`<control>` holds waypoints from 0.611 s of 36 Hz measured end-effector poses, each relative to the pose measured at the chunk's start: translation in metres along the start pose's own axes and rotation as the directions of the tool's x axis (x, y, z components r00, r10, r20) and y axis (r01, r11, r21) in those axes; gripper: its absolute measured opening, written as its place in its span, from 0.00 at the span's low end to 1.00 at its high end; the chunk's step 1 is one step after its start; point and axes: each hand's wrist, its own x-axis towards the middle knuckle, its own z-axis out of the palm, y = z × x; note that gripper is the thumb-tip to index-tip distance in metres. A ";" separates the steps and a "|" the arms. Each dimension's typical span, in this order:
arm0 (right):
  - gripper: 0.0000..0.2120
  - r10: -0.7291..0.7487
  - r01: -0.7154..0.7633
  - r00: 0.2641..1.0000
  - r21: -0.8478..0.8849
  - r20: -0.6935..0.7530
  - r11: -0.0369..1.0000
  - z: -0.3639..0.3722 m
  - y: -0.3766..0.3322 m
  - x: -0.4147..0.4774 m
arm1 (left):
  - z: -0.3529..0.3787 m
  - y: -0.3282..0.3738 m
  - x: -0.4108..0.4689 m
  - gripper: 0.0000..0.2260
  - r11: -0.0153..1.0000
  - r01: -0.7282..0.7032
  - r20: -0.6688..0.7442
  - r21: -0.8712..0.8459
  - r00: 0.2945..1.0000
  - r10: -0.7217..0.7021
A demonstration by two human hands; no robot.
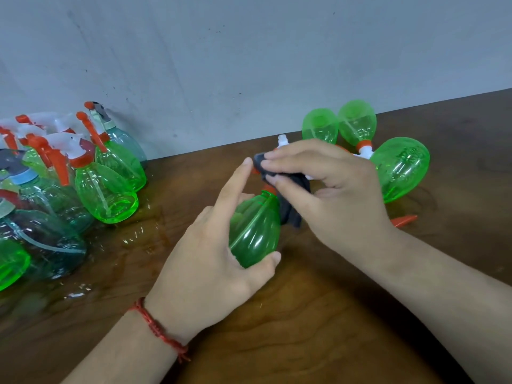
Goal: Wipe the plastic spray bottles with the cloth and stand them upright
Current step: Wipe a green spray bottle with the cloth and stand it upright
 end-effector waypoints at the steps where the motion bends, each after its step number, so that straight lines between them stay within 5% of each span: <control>1: 0.07 0.005 -0.006 1.000 -0.024 -0.030 1.000 -0.002 0.004 0.002 | 0.000 0.000 0.000 0.54 0.999 -0.002 0.001 -0.041 1.000 0.002; 6: 0.08 0.136 -0.138 0.981 -0.005 -0.138 0.990 -0.008 0.017 0.006 | 0.002 0.003 -0.002 0.53 0.963 0.039 -0.012 -0.267 0.999 -0.043; 11: 0.08 0.091 -0.093 0.994 0.035 0.062 0.995 0.000 0.011 0.001 | -0.001 -0.005 0.000 0.52 0.926 0.081 -0.017 -0.368 0.995 -0.094; 17: 0.09 0.232 -0.221 0.965 0.100 -0.120 0.970 -0.006 0.018 0.007 | -0.001 -0.008 0.000 0.51 0.870 0.075 0.045 -0.488 0.997 -0.061; 22: 0.09 0.475 -0.410 0.880 0.491 -0.009 0.769 -0.008 0.016 0.012 | -0.007 -0.016 0.000 0.51 0.810 0.079 0.093 -0.581 0.995 -0.031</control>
